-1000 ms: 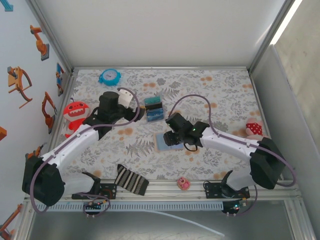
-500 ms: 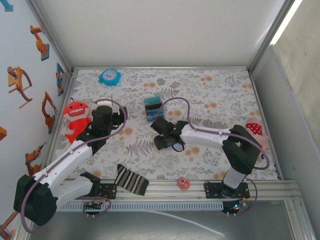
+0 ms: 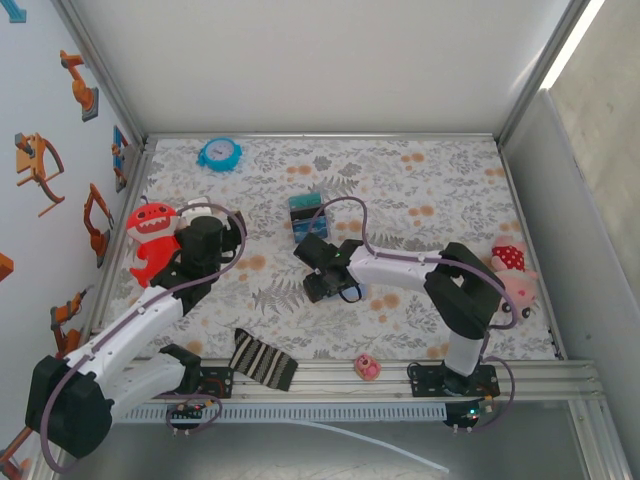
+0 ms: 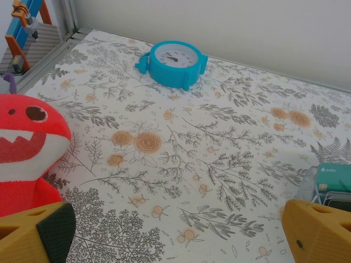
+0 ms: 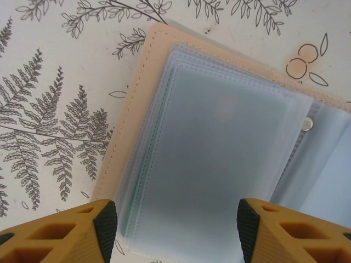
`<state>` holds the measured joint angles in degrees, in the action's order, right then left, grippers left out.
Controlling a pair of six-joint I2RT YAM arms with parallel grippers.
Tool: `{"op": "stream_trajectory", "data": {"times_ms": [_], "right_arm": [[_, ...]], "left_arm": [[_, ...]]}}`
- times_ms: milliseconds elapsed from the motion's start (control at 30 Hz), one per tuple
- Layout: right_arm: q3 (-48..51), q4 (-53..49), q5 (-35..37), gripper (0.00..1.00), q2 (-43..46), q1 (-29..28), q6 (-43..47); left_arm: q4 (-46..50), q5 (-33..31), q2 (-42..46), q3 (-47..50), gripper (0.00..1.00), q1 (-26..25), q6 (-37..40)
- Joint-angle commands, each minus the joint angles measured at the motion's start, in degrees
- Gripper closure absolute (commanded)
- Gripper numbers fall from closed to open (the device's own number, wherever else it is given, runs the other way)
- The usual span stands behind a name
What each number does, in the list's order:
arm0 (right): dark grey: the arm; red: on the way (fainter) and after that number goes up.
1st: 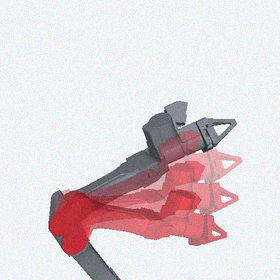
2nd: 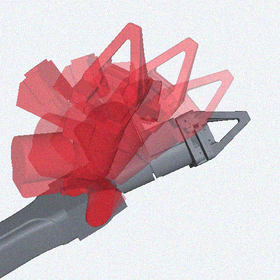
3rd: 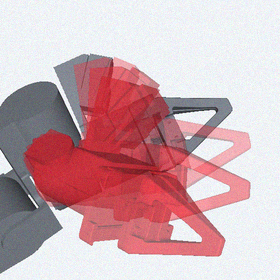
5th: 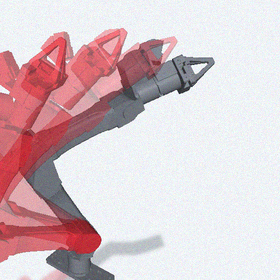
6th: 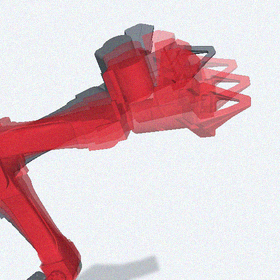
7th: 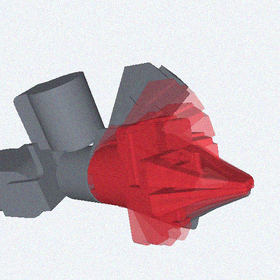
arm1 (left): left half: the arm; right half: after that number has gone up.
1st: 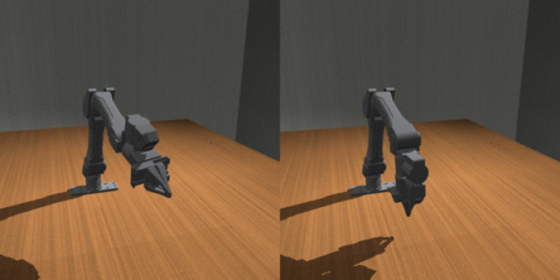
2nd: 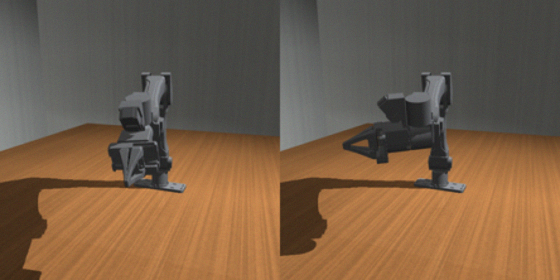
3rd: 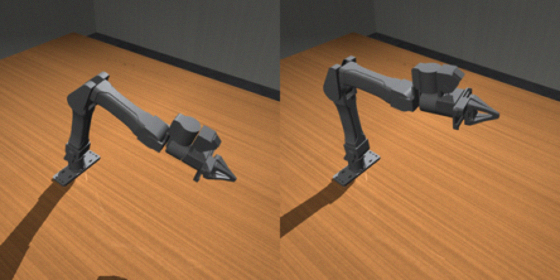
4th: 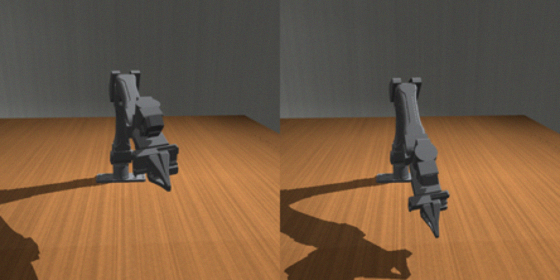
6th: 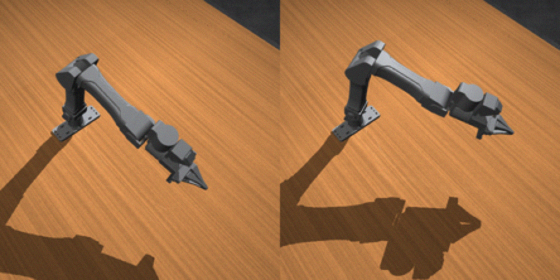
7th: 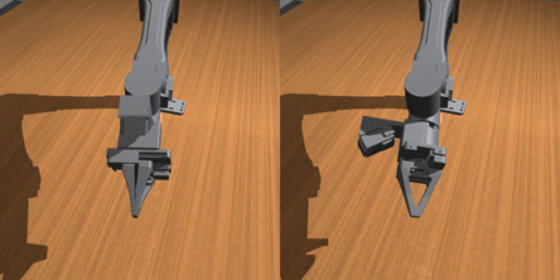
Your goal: Take the credit cards out of the card holder
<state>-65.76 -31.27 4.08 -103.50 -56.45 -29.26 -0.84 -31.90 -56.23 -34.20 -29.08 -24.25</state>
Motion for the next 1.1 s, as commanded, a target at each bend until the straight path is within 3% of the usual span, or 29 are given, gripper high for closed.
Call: {"op": "stream_trajectory", "data": {"times_ms": [0,533,1067], "right_arm": [[-1.3,-1.5,0.1,0.39,-0.6,-0.2,0.4],[0.8,-0.7,0.3,0.41,-2.2,-0.2,-0.2],[2.1,-0.4,1.8,0.52,-2.1,0.0,0.5]], "left_arm": [[-0.7,-1.7,1.5,0.6,0.03,0.5,-2.6],[0.4,-3.0,4.2,1.1,0.03,0.8,-3.9],[1.5,-2.9,5.9,0.5,0.03,0.9,-3.7]]}}
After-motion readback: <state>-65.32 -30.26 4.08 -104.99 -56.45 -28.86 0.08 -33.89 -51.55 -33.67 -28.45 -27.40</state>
